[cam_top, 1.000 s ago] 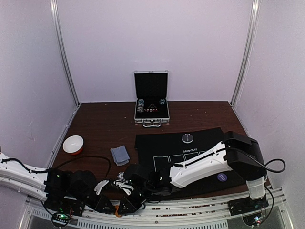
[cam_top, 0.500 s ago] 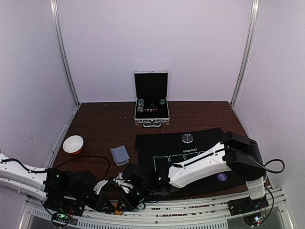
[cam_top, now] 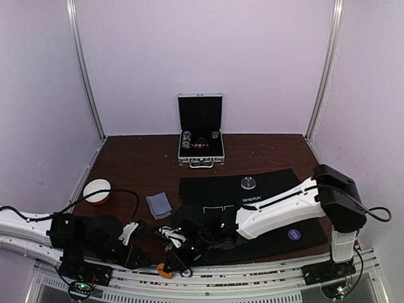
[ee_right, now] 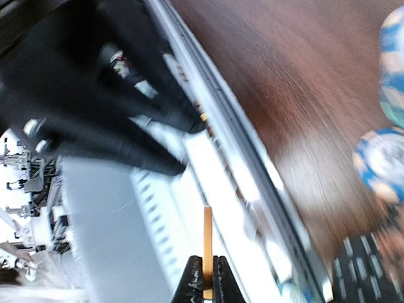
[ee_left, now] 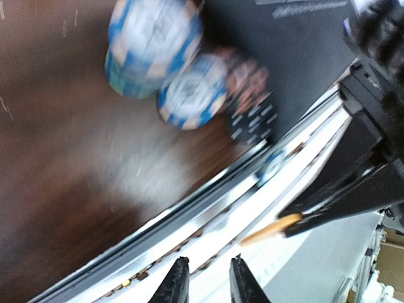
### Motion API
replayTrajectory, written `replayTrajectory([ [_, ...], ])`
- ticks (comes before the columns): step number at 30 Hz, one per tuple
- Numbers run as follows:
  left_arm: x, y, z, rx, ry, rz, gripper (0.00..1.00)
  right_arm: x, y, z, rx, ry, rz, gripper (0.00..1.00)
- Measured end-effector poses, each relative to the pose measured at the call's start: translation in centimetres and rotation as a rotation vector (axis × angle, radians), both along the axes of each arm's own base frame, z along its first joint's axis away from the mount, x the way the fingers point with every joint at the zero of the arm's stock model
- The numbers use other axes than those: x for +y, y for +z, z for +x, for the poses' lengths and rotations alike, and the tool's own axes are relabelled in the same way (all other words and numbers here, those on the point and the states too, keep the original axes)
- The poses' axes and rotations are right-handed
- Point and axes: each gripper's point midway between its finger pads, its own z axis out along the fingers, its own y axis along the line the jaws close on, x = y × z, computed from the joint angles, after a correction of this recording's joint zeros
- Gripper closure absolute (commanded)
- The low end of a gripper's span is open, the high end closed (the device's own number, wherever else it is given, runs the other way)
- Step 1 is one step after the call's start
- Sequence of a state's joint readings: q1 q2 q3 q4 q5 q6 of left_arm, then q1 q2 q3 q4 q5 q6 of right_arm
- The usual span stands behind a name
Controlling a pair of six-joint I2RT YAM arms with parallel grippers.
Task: Distribute texas hold em gaming equipment
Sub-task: Pick up the big blind button from the corner of the board, then place the big blind button in the big blind area.
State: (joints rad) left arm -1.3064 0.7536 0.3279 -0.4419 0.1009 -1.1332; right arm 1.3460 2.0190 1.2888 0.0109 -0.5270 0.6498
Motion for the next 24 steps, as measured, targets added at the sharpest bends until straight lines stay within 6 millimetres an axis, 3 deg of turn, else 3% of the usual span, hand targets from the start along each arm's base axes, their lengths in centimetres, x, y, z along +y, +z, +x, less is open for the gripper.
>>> replayTrajectory([
  [4,-1.0,3.7,2.1,-0.102,0.030,0.016,0.71,-3.8,5.2,1.9,0.005,-0.031,0.061,1.00],
  [6,-1.7,5.5,3.6,-0.145,0.046,0.034,0.71,-6.0,7.5,4.3,0.001,-0.088,0.103,1.00],
  [8,-2.0,6.7,5.4,-0.177,0.072,0.055,0.69,-8.2,8.3,6.7,-0.003,-0.155,0.123,1.00],
  [11,-1.0,7.9,9.5,-0.226,0.151,0.094,0.59,-11.5,6.7,10.2,0.014,-0.266,0.086,1.00],
  [14,0.9,8.6,13.2,-0.268,0.228,0.138,0.54,-12.9,3.2,11.5,0.070,-0.311,0.007,1.00],
  [16,1.9,8.9,15.1,-0.295,0.258,0.167,0.52,-12.9,1.1,11.4,0.108,-0.309,-0.037,1.00],
  [20,2.0,8.4,17.2,-0.319,0.224,0.230,0.51,-12.6,-2.8,10.5,0.209,-0.285,-0.105,1.00],
  [24,2.0,7.5,18.6,-0.318,0.180,0.274,0.51,-11.7,-2.2,10.8,0.233,-0.277,-0.079,1.00],
])
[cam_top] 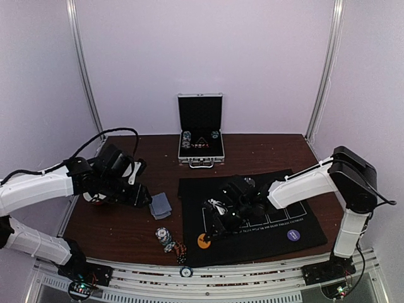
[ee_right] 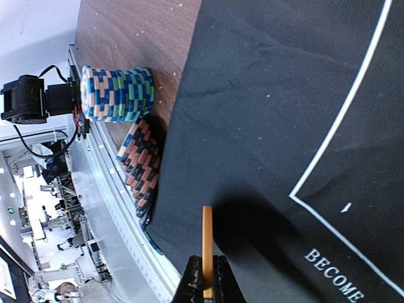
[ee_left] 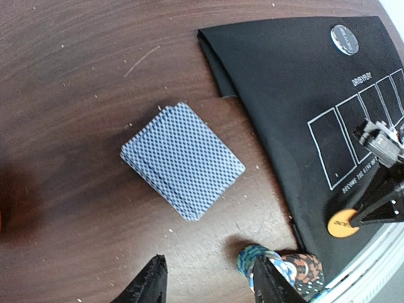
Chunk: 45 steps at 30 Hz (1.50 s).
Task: Distribute texas hold em gaming equipment
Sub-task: Place the big blind button in the big blind area.
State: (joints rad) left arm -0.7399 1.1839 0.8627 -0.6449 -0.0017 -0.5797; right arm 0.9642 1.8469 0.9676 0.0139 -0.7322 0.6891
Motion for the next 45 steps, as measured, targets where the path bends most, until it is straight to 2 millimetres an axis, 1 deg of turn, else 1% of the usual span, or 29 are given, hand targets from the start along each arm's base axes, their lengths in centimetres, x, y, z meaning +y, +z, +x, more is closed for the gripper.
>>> replayTrajectory([
  [4,0.2,-0.1,1.4,-0.006,-0.024,0.004,0.51,0.2,-0.1,-0.2,0.041,-0.016,0.002,1.00],
  [8,-0.2,0.4,2.8,-0.018,-0.067,0.005,0.51,0.0,-0.3,-0.6,0.077,-0.034,0.008,1.00],
  [10,-0.4,0.6,3.4,-0.023,-0.089,0.001,0.51,-0.1,-0.4,-0.7,0.091,-0.044,0.005,0.94],
  [11,-0.5,0.7,3.7,-0.026,-0.094,0.001,0.51,-0.1,-0.4,-0.7,0.093,-0.045,0.006,0.89],
  [13,-0.4,0.7,4.3,-0.028,-0.102,0.006,0.51,-0.1,-0.4,-0.7,0.097,-0.047,0.006,0.73],
  [14,-0.4,0.6,4.7,-0.029,-0.105,0.011,0.50,-0.1,-0.4,-0.7,0.100,-0.050,0.003,0.66],
  [16,-0.4,0.4,5.1,-0.028,-0.111,0.022,0.48,-0.6,-0.8,-0.8,0.088,-0.042,-0.025,0.46],
  [17,-0.5,0.4,5.3,-0.026,-0.113,0.028,0.46,-1.0,-1.2,-0.8,0.085,-0.046,-0.055,0.42],
  [19,-0.5,0.5,5.6,-0.028,-0.113,0.036,0.41,-1.5,-0.5,-0.4,0.038,-0.036,-0.106,0.30],
  [21,-0.4,0.9,5.8,-0.040,-0.104,0.043,0.37,-1.7,1.5,0.9,-0.053,-0.037,-0.149,0.18],
  [23,-0.3,1.7,6.1,-0.061,-0.086,0.040,0.35,-1.7,4.0,2.4,-0.149,-0.041,-0.175,0.15],
  [26,0.1,3.3,6.3,-0.095,-0.046,0.019,0.32,-1.2,9.0,4.8,-0.334,-0.027,-0.174,0.12],
  [27,0.3,3.9,6.2,-0.105,-0.029,0.007,0.31,-1.0,11.2,5.7,-0.422,-0.013,-0.166,0.11],
  [28,0.6,4.6,6.0,-0.116,-0.011,-0.007,0.30,-0.7,12.4,6.0,-0.469,-0.005,-0.153,0.10],
  [29,0.8,5.3,5.7,-0.128,0.008,-0.022,0.29,-0.3,14.3,6.3,-0.548,0.017,-0.132,0.09],
  [30,1.2,5.9,5.4,-0.138,0.024,-0.034,0.29,-0.1,15.4,6.4,-0.584,0.025,-0.115,0.09],
  [32,1.6,6.8,4.5,-0.150,0.049,-0.053,0.29,0.2,17.3,6.4,-0.666,0.049,-0.077,0.12],
  [34,2.0,7.5,3.2,-0.155,0.070,-0.057,0.29,0.4,18.4,6.3,-0.722,0.050,-0.045,0.15],
  [35,1.9,7.6,2.5,-0.153,0.068,-0.061,0.29,0.5,18.7,6.2,-0.732,0.044,-0.030,0.16],
  [37,1.8,7.6,0.9,-0.142,0.064,-0.062,0.29,0.8,18.6,5.7,-0.736,0.036,-0.008,0.16],
  [40,1.7,6.5,-1.1,-0.108,0.053,-0.057,0.29,1.6,17.1,4.0,-0.738,0.070,0.010,0.16],
  [41,1.8,6.0,-1.7,-0.094,0.050,-0.052,0.29,2.0,16.4,2.9,-0.748,0.109,0.013,0.15],
  [45,2.6,3.8,-3.3,-0.048,0.040,-0.015,0.29,3.4,14.2,-3.4,-0.846,0.369,0.050,0.15],
])
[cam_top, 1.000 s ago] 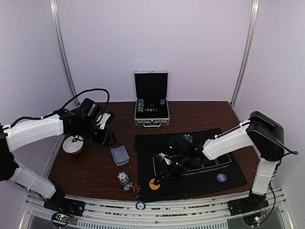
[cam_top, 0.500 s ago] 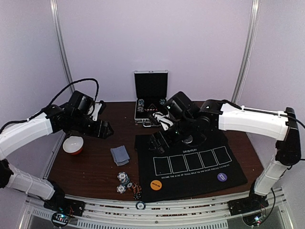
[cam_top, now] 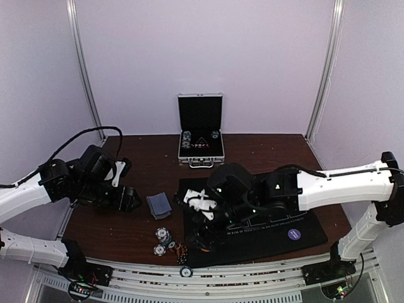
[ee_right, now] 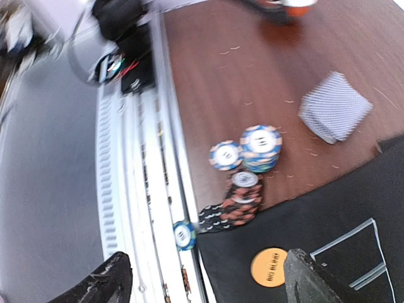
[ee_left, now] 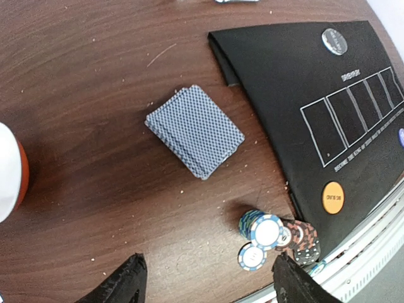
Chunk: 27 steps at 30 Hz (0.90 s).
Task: Distribute texas hold em gaming equipment
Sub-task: Place the big blind button in the big blind area, then place the poker chip at the corner of the board.
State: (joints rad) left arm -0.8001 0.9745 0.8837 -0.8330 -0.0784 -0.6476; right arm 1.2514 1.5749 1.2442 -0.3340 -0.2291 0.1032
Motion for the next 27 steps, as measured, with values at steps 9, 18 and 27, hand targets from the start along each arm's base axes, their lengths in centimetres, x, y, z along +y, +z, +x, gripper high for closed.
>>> replayTrajectory([
  [9,-0.3,-1.2,-0.1,0.001,-0.047,0.024,0.29,0.0,-5.2,-3.5,0.029,0.073,0.025,0.37],
  [18,-0.3,-3.4,-0.9,0.020,-0.062,-0.002,0.29,1.9,-11.2,-3.7,0.247,-0.019,-0.064,0.49],
  [27,-0.6,-4.0,-0.6,0.023,-0.073,0.010,0.29,2.5,-13.5,-3.5,0.269,-0.002,-0.163,0.50],
])
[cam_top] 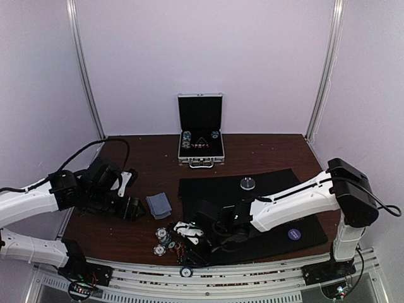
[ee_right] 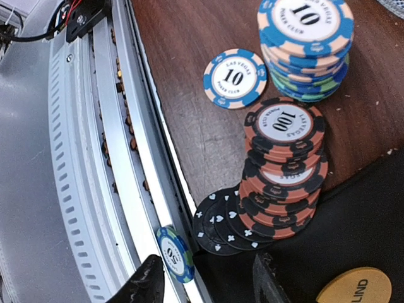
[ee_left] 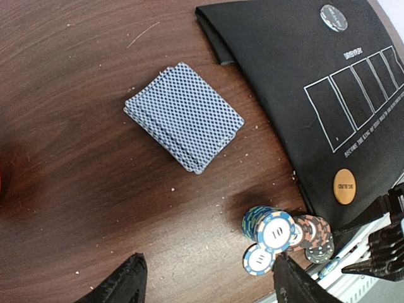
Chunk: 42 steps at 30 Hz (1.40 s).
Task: Distribute texas hold em gaming equipment
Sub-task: Place the poker chip at the corner of the board.
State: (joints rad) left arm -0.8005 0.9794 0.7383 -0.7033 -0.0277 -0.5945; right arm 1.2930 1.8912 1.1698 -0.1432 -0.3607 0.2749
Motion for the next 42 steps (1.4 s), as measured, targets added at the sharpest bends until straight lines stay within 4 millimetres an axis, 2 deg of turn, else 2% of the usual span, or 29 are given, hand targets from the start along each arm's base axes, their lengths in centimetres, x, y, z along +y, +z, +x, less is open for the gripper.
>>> replayTrajectory([
  [7,-0.4,-0.7,0.4,0.006,-0.026,0.032,0.28,-0.5,-1.4,-1.1,0.035,0.061,-0.056,0.53],
  [15,-0.9,-1.0,0.9,0.003,-0.047,0.052,0.28,-0.5,-1.9,-2.1,0.069,0.113,-0.067,0.58],
  [18,-0.9,-1.2,0.9,0.006,-0.051,0.059,0.28,-0.2,-2.0,-2.4,0.084,0.125,-0.064,0.64],
  [22,-1.1,-1.3,1.1,0.001,-0.056,0.060,0.28,0.3,-2.2,-2.6,0.100,0.139,-0.060,0.83],
  [27,-1.1,-1.2,1.2,-0.006,-0.059,0.058,0.28,0.4,-2.2,-3.2,0.129,0.150,-0.063,0.99],
  [36,-1.1,-1.2,1.3,-0.021,-0.071,0.072,0.28,0.4,-1.4,-3.7,0.128,0.205,-0.064,1.00],
  [38,-1.1,-1.2,1.4,-0.024,-0.072,0.075,0.28,0.3,-1.0,-3.2,0.139,0.194,-0.066,1.00],
  [39,-1.1,-1.1,1.5,-0.026,-0.075,0.078,0.28,0.2,-0.1,-3.2,0.168,0.188,-0.052,1.00],
  [42,-1.4,-0.7,1.9,-0.039,-0.080,0.080,0.27,0.2,5.0,-1.9,0.200,0.158,0.060,1.00],
])
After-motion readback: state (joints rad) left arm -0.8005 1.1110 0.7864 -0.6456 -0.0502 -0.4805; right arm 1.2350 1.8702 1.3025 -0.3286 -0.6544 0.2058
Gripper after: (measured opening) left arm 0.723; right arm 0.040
